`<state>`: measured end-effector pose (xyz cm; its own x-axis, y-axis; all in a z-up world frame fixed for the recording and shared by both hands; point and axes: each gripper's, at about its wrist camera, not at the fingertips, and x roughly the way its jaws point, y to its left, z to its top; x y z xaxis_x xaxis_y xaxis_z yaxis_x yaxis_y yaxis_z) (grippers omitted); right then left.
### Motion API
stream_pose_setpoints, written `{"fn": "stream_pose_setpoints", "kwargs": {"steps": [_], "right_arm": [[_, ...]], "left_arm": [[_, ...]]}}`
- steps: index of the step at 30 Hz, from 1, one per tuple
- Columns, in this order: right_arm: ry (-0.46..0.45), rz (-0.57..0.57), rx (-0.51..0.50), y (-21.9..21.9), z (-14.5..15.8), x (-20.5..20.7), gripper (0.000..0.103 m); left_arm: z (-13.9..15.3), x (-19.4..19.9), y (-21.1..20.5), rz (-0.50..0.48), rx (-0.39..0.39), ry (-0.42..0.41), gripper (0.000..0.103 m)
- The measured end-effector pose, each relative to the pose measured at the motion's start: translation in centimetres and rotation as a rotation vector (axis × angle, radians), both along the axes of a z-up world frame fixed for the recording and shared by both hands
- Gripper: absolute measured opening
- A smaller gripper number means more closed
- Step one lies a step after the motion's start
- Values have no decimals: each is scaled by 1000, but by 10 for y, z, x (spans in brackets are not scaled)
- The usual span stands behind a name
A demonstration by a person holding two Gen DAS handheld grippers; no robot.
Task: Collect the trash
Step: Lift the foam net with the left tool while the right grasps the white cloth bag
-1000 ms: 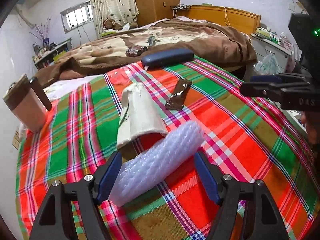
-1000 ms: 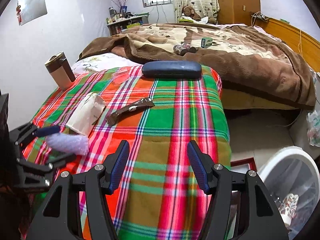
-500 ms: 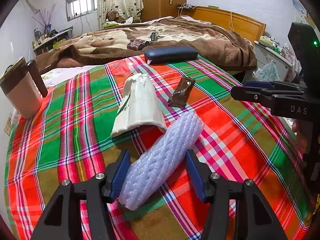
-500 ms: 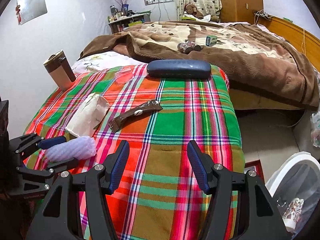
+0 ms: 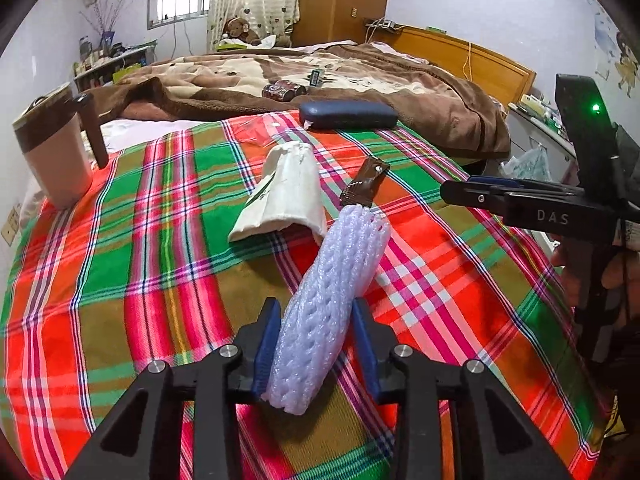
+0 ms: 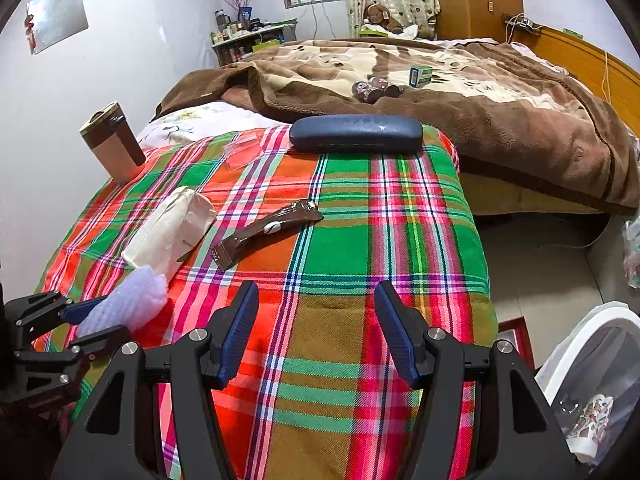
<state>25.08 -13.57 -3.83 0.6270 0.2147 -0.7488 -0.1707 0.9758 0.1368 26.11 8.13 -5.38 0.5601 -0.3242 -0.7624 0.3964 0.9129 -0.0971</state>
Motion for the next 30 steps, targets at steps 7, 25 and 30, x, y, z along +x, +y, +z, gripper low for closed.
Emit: {"fn": "stream_pose_setpoints", "kwargs": {"steps": [7,25,30], "right_arm": [[-7,24,-5,6,2,-1,61],[-2,48,-7,20,0,0,61],[-6,51,-12,24,0,0,61]], "left_arm": [[7,-14,18,49,-42,-16,36],[5,-26,96,316,-226,38,46],[13,-30,112,390,-220,-9,56]]}}
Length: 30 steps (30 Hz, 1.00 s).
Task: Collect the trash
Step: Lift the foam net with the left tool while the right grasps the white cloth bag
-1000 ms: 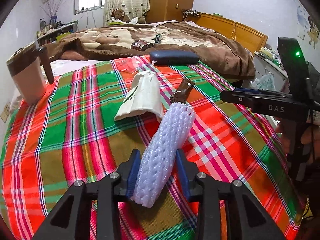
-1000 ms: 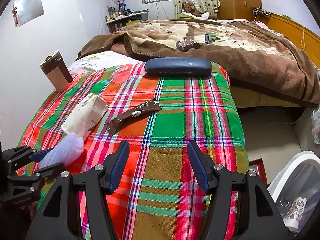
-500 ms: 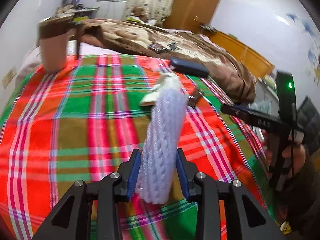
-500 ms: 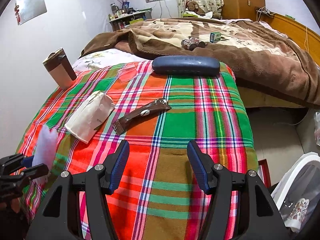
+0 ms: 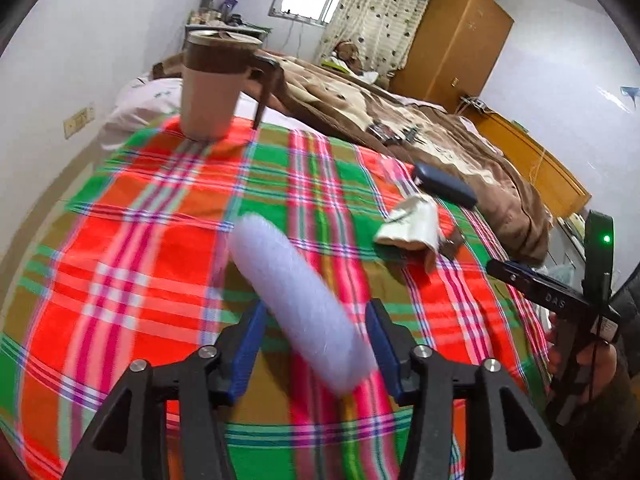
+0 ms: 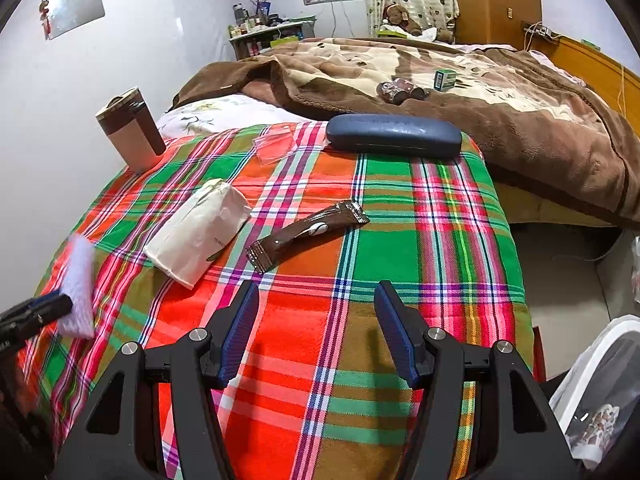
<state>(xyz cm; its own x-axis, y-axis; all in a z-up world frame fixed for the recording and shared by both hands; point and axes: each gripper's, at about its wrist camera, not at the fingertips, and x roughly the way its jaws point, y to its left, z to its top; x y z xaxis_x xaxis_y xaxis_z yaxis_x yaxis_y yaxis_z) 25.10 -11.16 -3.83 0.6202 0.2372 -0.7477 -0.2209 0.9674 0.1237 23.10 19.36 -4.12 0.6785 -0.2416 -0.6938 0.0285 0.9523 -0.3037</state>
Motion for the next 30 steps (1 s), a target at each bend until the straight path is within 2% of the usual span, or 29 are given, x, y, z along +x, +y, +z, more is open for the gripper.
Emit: {"fn": "stream_pose_setpoints", "kwargs": {"steps": [1,5,8,11,14,16,19,22,24,28,30], "right_arm": [[-2,-1,1,1,0,0,61],[-10,10,15,7,1,0,61],[-14,33,17,17,3,0,61],[-21,48,20,30,6,2,61],[-27,72,38,45,7,7,61],[-40,123,47,58,7,7,61],[-67,174,-20,77,5,3,61],[-90,144,-48,83,7,6,61],[-80,116,-22,83,9,15,61],[-22,164,-65,98,-1,20,61],[-35,178,-92,103,-3,15,61]], "left_arm": [[-1,4,5,29,-6,15,59],[-9,21,20,70,-48,52,59],[-18,31,19,110,4,100,59],[-19,30,16,91,-5,81,59],[-21,29,11,65,-2,81,55],[-23,29,12,68,-2,83,54],[-24,29,13,70,-15,78,54],[-25,29,14,72,-20,73,54],[-25,29,16,73,-32,70,54],[-25,29,19,73,-49,67,54],[-25,29,17,71,-36,67,54]]}}
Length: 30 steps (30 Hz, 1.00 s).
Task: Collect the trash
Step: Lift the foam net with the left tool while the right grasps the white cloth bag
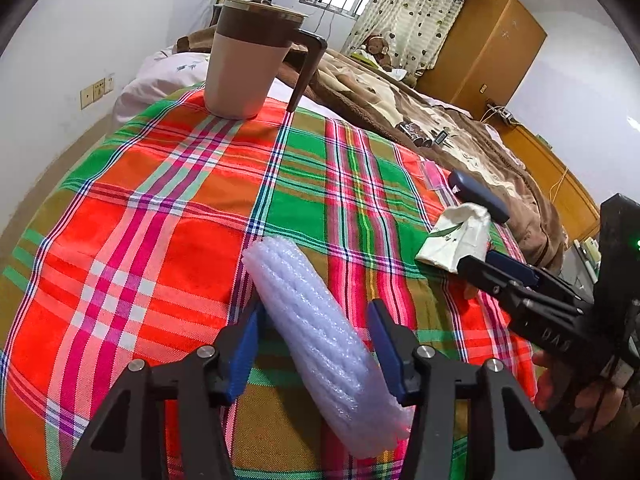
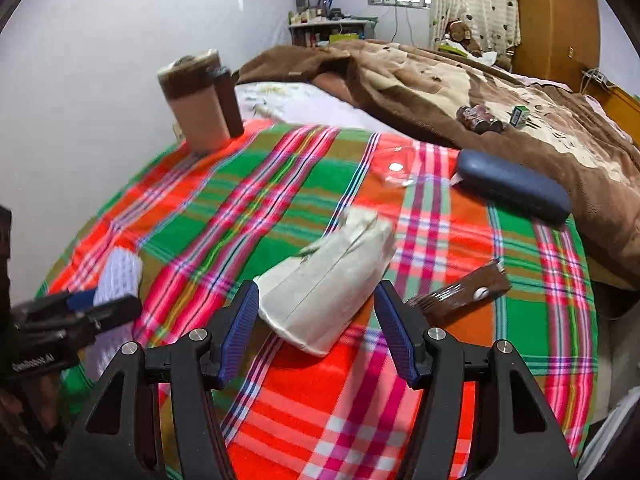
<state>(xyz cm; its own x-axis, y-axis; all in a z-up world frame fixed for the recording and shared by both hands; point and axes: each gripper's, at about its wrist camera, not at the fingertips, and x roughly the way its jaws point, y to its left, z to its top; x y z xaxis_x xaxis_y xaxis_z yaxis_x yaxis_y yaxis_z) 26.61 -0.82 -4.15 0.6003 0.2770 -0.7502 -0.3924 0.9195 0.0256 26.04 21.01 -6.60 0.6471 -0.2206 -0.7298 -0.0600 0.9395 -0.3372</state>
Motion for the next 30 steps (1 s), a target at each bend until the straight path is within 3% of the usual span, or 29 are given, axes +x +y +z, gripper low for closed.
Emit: {"fn": "stream_pose_setpoints", "kwargs": {"steps": [5,9,12,15,18,30], "right_arm": [[-61,73,-129,14,1,-15,61],[-55,77,-155,12,0,-15,61],[-4,75,-99,7,-1,-14,61],[79,17,30,-8,-2,-3,61],[91,-35,101,-18,1,5,61],[133,-139,170,-13,-6,27,61]], "left_arm": [[-1,0,3,0,-21,-4,54],[-2,-1,3,-1,-12,-3,54],[-2,-1,6,-1,-26,-5,54],[-1,-1,3,-1,-13,-4,54],[-1,-1,2,-2,-12,-4,54],[-1,1,-3,-5,8,0,54]]}}
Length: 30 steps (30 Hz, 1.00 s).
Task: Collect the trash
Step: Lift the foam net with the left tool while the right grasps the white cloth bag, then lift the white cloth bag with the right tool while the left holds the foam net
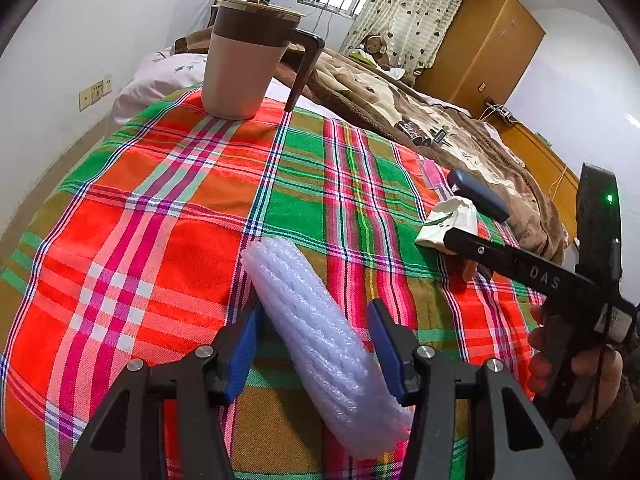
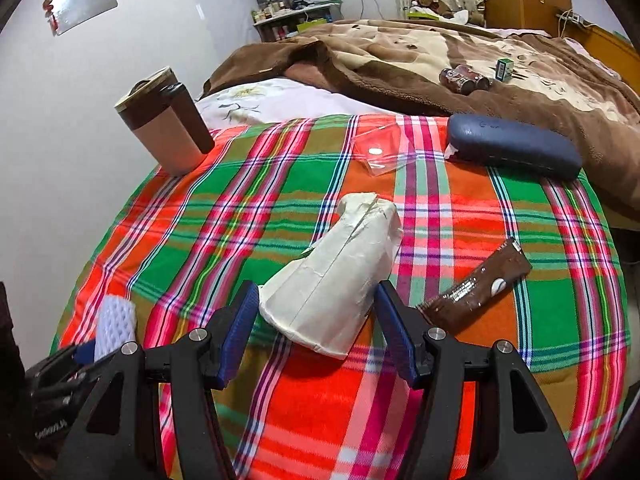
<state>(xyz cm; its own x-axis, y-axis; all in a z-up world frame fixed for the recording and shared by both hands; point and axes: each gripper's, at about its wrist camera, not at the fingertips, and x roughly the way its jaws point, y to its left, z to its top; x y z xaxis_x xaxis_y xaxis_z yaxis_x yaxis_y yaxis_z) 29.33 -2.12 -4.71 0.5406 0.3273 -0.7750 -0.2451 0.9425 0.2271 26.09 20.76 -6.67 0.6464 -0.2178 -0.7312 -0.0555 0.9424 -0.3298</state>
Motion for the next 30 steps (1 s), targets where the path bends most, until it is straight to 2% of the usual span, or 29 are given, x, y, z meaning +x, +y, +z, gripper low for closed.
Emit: {"fn": "stream_pose_setpoints", "kwargs": {"steps": [3,5,8,11,15,25,30], "right_arm": [[21,-16,44,-6,-1,4,60],[23,-19,37,-7,-2,5,48],[40,-23,78,-11,-4,6,34],[18,-19,101,-15,0,2,24],[-23,1,114,-19,10,-3,18],[-48,-16,175,-51,21,-17,16],[-87,-60,190,-77,34,-28,16]], "left_arm": [[0,0,-2,3,13,1,53],[0,0,0,9,11,3,45],[-1,-1,3,17,-1,5,38],[0,-1,2,19,1,8,33],[3,0,-4,3,16,4,28],[9,0,-18,-19,14,-5,26],[23,11,-43,-90,16,-25,26]]}}
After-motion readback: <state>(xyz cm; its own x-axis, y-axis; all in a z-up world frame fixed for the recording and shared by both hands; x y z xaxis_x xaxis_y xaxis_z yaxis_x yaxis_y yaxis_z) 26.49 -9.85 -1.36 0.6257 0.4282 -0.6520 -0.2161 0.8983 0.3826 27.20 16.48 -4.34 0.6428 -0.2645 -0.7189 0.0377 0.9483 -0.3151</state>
